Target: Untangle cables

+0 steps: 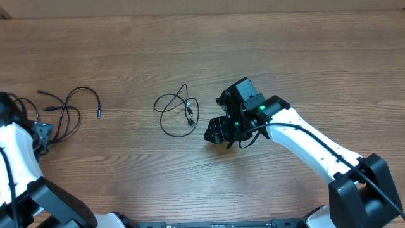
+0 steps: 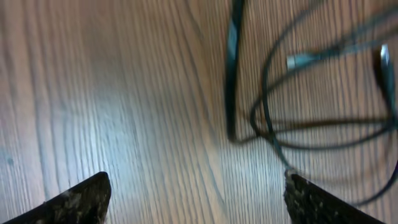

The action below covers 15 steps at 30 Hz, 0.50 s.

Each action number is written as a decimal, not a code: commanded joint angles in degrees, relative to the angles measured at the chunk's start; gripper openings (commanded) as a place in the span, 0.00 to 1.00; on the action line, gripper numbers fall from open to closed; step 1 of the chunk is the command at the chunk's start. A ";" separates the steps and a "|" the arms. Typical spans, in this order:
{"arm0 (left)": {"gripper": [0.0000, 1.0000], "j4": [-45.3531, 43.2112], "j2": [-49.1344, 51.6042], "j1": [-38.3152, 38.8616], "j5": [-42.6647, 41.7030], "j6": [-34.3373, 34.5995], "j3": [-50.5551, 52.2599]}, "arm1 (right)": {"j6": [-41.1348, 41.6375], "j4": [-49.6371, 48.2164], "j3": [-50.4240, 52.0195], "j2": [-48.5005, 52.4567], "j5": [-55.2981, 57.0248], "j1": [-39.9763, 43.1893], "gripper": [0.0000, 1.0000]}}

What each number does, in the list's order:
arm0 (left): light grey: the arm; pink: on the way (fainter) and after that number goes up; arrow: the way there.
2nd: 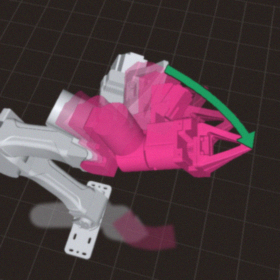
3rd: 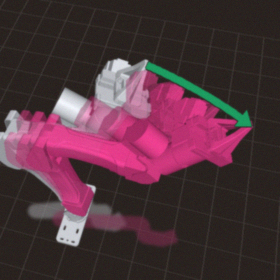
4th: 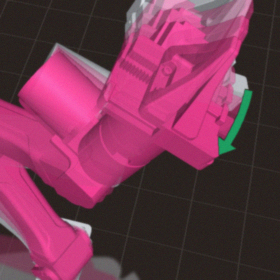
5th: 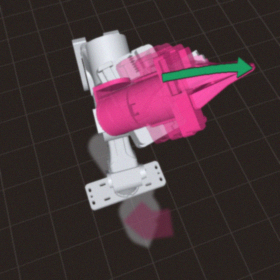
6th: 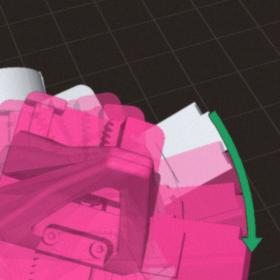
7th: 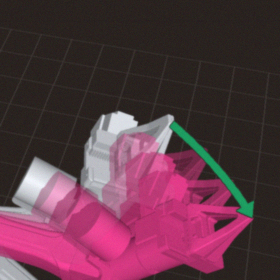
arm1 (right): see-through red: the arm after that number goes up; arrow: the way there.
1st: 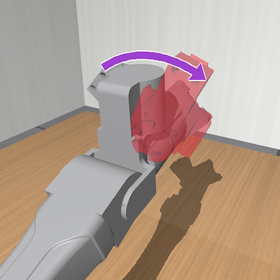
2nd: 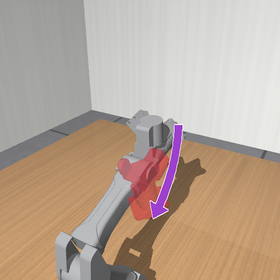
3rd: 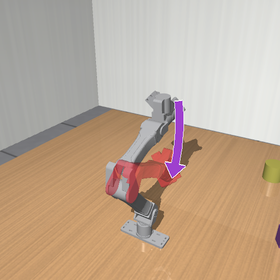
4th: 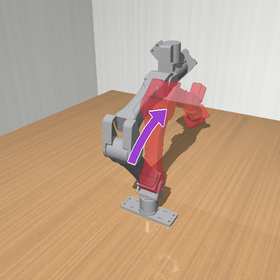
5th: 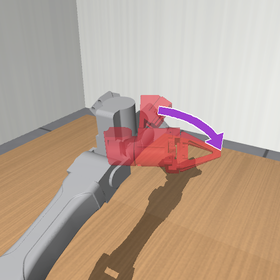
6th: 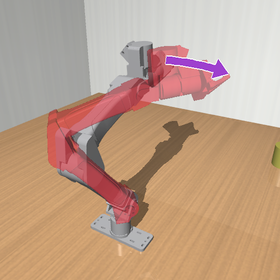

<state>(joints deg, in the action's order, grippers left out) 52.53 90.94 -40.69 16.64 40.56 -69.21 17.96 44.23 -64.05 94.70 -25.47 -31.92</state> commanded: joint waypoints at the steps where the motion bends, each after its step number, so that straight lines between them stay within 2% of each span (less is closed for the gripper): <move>1: 0.86 -2.32 0.04 -1.86 3.67 1.70 -1.81 | -0.42 0.04 -0.02 -0.07 0.17 -0.26 0.67; 6: 0.82 -7.76 0.09 -2.47 3.80 1.66 -1.77 | -0.39 0.07 -0.02 -0.07 0.17 -0.26 0.67; 9: 0.75 -10.60 0.20 -2.47 3.89 1.66 -1.77 | -0.39 0.11 -0.02 -0.07 0.17 -0.26 0.67; 12: 0.63 -12.00 0.66 -2.47 4.13 1.66 -1.77 | -0.39 0.15 -0.02 -0.07 0.17 -0.26 0.67; 15: 0.61 -12.33 1.70 -2.47 4.48 1.66 -1.77 | -0.39 0.37 -0.02 -0.07 0.17 -0.26 0.67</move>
<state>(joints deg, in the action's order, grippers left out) 40.47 91.11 -42.98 19.31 41.87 -69.73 17.98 44.60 -64.05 94.70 -25.45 -31.92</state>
